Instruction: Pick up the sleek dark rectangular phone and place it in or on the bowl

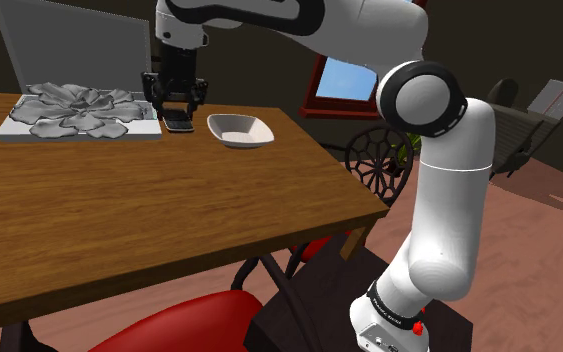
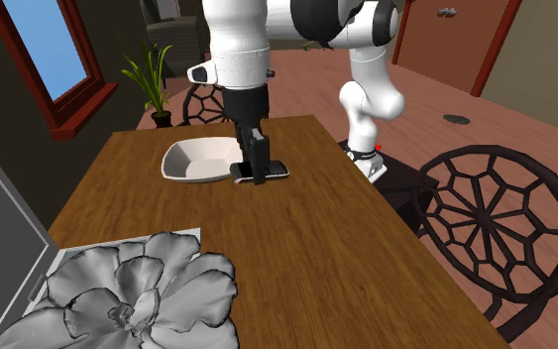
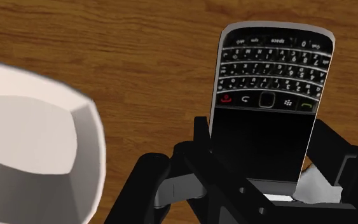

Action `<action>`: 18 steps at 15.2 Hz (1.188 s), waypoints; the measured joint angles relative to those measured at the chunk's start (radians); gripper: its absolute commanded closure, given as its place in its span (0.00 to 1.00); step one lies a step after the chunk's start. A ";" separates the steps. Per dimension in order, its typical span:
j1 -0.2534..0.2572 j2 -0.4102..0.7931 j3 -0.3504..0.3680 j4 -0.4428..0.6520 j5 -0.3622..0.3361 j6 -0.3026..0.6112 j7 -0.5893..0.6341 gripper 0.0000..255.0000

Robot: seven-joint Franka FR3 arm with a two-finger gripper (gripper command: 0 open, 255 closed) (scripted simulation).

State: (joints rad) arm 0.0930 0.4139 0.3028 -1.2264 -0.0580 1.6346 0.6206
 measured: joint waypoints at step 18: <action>-0.283 -0.062 -0.116 -0.069 0.056 -0.006 -0.387 1.00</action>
State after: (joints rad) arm -0.1895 0.3515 0.1867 -1.2959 -0.0019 1.6285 0.2336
